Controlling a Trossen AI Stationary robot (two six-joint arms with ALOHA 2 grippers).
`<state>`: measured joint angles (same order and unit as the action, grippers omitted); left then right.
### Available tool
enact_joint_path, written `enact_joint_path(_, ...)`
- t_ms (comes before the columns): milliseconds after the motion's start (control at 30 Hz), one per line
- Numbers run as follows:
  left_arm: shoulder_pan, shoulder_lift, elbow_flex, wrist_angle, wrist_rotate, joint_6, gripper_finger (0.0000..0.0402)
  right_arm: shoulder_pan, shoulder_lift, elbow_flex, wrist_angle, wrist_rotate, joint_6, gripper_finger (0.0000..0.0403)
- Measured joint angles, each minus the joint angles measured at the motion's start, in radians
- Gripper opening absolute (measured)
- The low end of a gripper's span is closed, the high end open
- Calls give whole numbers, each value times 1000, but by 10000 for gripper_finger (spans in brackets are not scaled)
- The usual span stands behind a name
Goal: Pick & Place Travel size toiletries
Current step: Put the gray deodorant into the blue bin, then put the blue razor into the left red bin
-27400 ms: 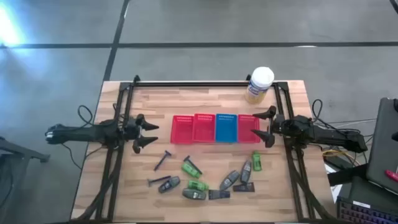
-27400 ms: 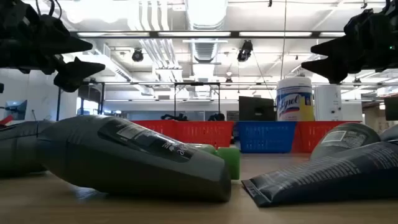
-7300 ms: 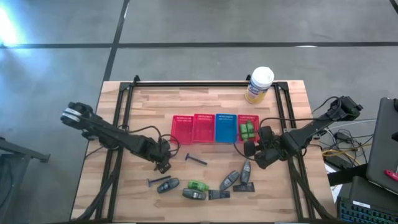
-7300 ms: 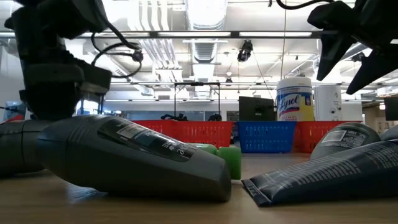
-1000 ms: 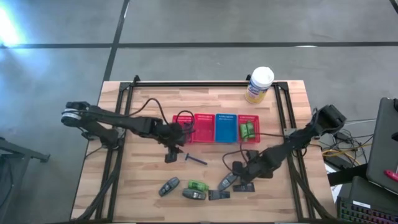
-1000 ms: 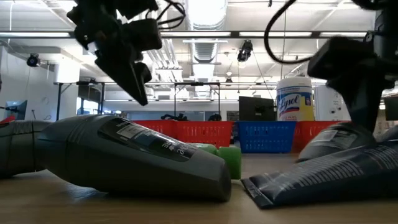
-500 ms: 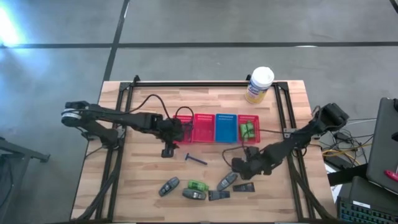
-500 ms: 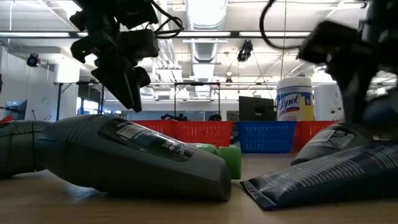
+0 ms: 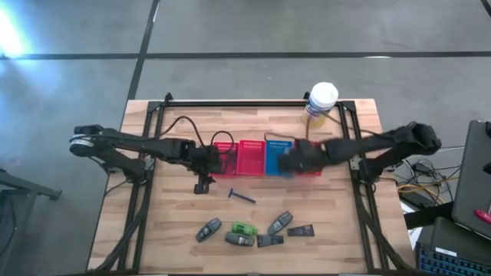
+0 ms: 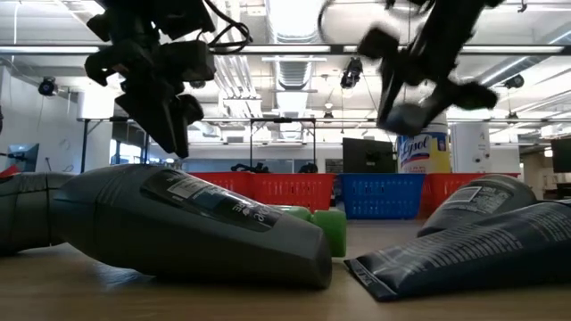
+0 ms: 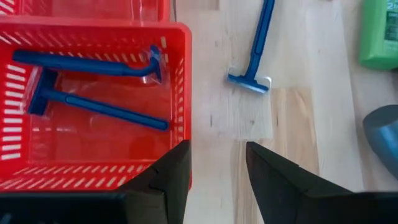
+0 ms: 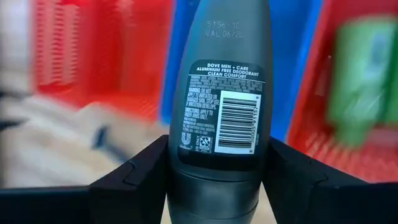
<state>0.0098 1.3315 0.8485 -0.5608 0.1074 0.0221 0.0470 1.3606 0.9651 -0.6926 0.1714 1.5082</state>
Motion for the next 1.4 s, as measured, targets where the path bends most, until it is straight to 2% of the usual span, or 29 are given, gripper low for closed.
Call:
enact_joint_path(100, -11, 0, -2, 11, 5, 41, 158, -102, 24, -23, 43, -67, -105, 207)
enact_joint_path(233, -18, 4, -3, 28, 6, 98, 158, -153, 52, -23, 77, -89, -152, 255)
enact_joint_path(500, -19, 10, -3, 152, 12, 121, 159, -145, 80, -19, 99, -92, -160, 334)
enact_joint_path(633, -26, 49, -3, 217, 107, 165, 159, -94, 47, -1, 97, -27, -164, 358)
enact_joint_path(733, -48, 107, -4, 271, 142, 225, 159, -51, 12, 11, 78, 11, -132, 365)
enact_joint_path(867, -87, 185, 7, 341, 126, 309, 159, -8, -13, 12, 27, 26, -82, 367)
enact_joint_path(1067, -138, 303, 79, 347, 120, 271, 159, 63, -24, 12, -36, 47, -17, 368)
enact_joint_path(1267, -160, 433, 175, 317, -65, 224, 159, 115, -23, 12, -45, 67, 11, 368)
enact_joint_path(1400, -159, 499, 244, 216, -73, 187, 158, 130, -23, 11, -67, 74, 11, 368)
